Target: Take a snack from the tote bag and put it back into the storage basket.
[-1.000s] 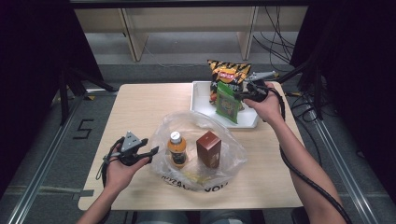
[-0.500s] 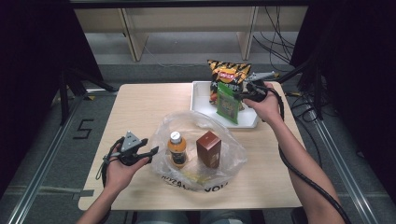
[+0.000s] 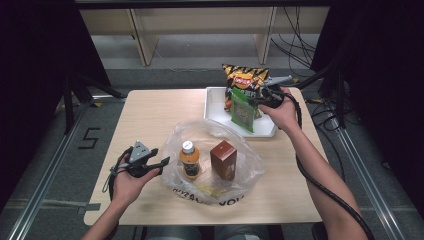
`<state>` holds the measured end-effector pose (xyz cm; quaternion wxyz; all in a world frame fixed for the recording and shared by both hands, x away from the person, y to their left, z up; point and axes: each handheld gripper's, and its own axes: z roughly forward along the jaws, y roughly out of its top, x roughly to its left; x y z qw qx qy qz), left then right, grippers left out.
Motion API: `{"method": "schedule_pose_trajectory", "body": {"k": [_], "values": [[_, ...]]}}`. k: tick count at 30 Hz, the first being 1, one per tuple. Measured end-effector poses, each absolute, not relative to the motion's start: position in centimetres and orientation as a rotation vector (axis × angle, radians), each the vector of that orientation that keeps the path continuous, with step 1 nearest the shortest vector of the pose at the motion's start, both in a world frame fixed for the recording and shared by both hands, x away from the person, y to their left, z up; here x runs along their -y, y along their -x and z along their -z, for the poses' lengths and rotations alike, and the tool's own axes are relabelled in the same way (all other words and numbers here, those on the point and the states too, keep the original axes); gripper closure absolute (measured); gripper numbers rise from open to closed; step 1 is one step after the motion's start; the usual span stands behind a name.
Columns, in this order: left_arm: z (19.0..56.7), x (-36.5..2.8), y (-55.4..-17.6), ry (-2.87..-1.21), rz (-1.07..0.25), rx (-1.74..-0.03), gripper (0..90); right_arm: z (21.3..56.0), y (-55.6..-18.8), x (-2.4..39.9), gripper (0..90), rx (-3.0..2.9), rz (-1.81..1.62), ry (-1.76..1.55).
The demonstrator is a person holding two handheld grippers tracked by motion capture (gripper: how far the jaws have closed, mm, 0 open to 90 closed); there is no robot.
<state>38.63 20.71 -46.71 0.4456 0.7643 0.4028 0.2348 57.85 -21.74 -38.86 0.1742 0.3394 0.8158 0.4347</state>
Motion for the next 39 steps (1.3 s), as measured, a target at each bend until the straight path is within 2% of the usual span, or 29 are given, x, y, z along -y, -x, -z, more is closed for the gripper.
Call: {"method": "schedule_pose_trajectory", "body": {"k": [12, 14, 18, 28, 36, 39], "values": [[46.7, -20.8, -38.6, -1.896, -0.589, -1.002, 43.1, 39.1, -58.5, 21.2, 90.0, -2.324, -1.206, -0.953], [46.6, -20.8, -38.6, -1.898, -0.591, -1.003, 43.1, 39.2, -58.4, 21.3, 86.5, -2.314, -1.193, -0.977], [46.6, -20.8, -38.5, -1.891, -0.587, -1.006, 43.1, 39.4, -58.7, 21.8, 85.0, -2.282, -1.161, -0.995], [46.6, -20.8, -38.6, -1.896, -0.589, -1.003, 43.1, 39.9, -59.0, 22.0, 71.4, -2.215, -1.119, -1.041], [46.6, -20.7, -38.5, -1.892, -0.583, -1.006, 43.1, 40.3, -58.5, 22.3, 56.3, -2.125, -1.109, -1.125], [46.6, -20.8, -38.5, -1.892, -0.586, -0.999, 43.0, 40.3, -58.1, 22.7, 55.2, -2.098, -1.078, -1.166]]}}
